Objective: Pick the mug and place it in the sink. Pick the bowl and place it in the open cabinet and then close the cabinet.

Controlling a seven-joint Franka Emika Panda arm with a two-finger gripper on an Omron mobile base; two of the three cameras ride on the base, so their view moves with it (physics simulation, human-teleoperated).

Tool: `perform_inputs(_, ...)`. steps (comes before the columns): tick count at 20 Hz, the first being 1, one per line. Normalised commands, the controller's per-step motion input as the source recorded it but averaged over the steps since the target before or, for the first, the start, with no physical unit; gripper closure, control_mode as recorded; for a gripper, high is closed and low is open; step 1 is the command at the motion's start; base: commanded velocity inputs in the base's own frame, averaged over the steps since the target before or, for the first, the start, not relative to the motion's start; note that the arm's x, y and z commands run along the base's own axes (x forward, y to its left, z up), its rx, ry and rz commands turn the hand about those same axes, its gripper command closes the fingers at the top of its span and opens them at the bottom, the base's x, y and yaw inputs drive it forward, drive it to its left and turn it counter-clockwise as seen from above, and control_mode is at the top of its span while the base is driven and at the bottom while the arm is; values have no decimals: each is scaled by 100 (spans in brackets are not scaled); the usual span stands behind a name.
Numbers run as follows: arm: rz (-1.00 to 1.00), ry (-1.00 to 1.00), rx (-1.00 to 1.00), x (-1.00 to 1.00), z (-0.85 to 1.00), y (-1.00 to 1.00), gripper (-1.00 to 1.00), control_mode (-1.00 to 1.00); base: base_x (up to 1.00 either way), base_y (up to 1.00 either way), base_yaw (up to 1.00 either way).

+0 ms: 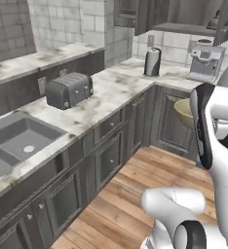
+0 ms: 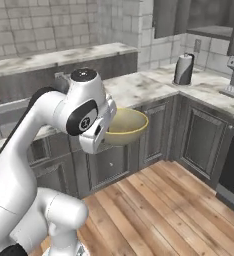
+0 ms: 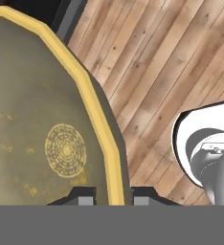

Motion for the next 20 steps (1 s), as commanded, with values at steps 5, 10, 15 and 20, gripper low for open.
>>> perform_inputs(5, 0, 0, 0, 0, 0, 0, 100, 100, 28, 2, -44)
perform_inputs(10, 0, 0, 0, 0, 0, 0, 100, 100, 37, 54, -38)
perform_inputs(15, 0, 0, 0, 0, 0, 0, 100, 100, 59, 27, -15)
perform_inputs(20, 0, 0, 0, 0, 0, 0, 100, 100, 91, 11, -10)
